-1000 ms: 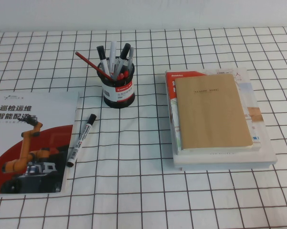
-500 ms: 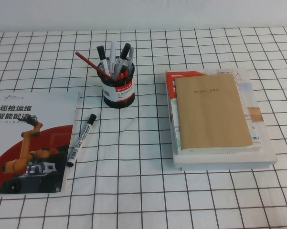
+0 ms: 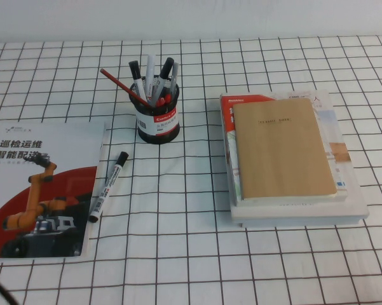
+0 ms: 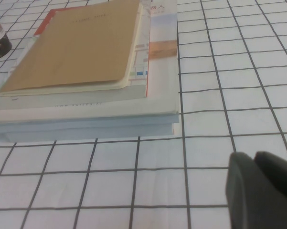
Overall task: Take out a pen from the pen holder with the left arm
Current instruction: 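Take a marker out of the pen holder and lay it on the table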
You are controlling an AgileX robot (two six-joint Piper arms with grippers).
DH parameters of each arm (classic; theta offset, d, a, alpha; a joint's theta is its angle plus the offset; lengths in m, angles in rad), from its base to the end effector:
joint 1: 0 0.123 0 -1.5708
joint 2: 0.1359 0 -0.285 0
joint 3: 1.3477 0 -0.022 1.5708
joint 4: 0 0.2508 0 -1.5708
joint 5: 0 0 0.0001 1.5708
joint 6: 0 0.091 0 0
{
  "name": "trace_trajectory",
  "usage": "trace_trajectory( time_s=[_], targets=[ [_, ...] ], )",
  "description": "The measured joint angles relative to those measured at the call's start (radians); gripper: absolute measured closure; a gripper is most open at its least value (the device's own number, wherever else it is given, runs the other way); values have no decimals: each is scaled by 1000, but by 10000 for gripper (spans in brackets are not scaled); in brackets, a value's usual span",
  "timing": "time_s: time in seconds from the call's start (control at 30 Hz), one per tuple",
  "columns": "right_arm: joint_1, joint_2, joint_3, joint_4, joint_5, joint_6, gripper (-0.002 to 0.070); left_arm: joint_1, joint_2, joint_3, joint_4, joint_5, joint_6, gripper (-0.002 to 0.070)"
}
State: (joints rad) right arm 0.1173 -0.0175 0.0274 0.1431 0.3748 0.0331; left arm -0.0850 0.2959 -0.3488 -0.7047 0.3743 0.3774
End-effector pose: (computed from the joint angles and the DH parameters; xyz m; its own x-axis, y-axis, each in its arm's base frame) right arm 0.0514 0.0109 0.1715 -0.3114 0.1298 -0.9414 -0.1165 0.9779 0.1734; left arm 0.0717 -0.0278 0.2857 -0.2342 -0.2609 -0.9365 0.2594 0.9117 -0.3188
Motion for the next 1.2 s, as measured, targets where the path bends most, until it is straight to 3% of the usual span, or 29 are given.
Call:
trace_trajectory(
  time_s=[0.57,0.97,1.07,1.2],
  targets=[
    [0,0,0,0,0,0,691,0,551,-251,-8,-5,153,678],
    [0,0,0,0,0,0,691,-4,602,-251,-229,-7,490,678],
    [0,0,0,0,0,0,691,-55,585,-208,-289,-127,526,678],
    [0,0,0,0,0,0,691,-183,570,-131,-307,-283,536,678]
  ],
)
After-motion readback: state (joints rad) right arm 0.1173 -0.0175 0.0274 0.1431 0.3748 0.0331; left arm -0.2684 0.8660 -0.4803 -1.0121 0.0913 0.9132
